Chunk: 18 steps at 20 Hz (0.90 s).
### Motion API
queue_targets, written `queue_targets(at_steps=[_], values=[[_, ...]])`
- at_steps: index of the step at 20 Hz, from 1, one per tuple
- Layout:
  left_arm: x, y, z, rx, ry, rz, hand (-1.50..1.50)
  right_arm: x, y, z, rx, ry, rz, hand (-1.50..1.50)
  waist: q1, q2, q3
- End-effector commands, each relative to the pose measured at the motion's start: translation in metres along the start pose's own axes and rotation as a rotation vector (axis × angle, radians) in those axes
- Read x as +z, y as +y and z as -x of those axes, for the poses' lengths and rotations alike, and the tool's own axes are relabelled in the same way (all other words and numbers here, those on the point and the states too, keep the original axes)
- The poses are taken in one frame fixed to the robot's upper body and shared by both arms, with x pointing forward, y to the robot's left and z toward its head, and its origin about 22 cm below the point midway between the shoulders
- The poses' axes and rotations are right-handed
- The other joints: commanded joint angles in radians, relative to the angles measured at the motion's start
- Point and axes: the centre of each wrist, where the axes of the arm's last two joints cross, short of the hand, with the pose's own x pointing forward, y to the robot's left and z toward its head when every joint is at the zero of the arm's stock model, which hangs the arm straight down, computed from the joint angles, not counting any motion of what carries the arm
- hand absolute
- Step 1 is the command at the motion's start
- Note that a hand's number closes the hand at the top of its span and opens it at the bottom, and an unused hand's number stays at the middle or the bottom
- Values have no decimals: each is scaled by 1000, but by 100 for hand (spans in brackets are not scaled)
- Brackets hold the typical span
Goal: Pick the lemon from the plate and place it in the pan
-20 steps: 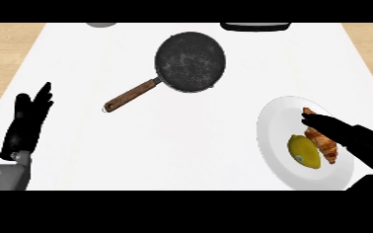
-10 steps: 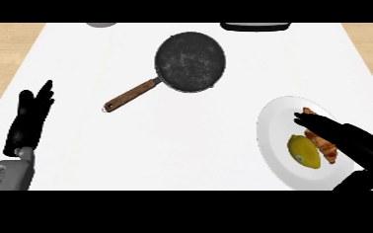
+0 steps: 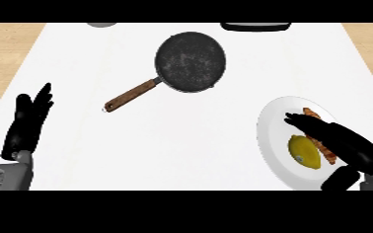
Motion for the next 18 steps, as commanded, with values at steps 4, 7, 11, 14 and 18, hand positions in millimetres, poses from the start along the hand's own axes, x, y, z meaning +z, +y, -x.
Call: queue_targets(at_steps=[4, 7, 11, 14, 18], values=[[9, -9, -4, 12, 2, -7, 0, -24, -4, 7, 39, 39, -18, -150, 3, 0, 0], [10, -2, 0, -8, -9, 14, 0, -8, 28, 2, 84, -35, -5, 150, 0, 0, 0], [15, 9, -10, 3, -10, -3, 0, -17, 19, 8, 148, -32, 89, 150, 2, 0, 0], [6, 15, -6, -5, 3, -2, 0, -3, 18, 11, 143, -22, 119, 150, -2, 0, 0], [-3, -10, -4, 18, 19, 14, 0, -14, -3, 23, 118, -45, 136, 150, -1, 1, 0]])
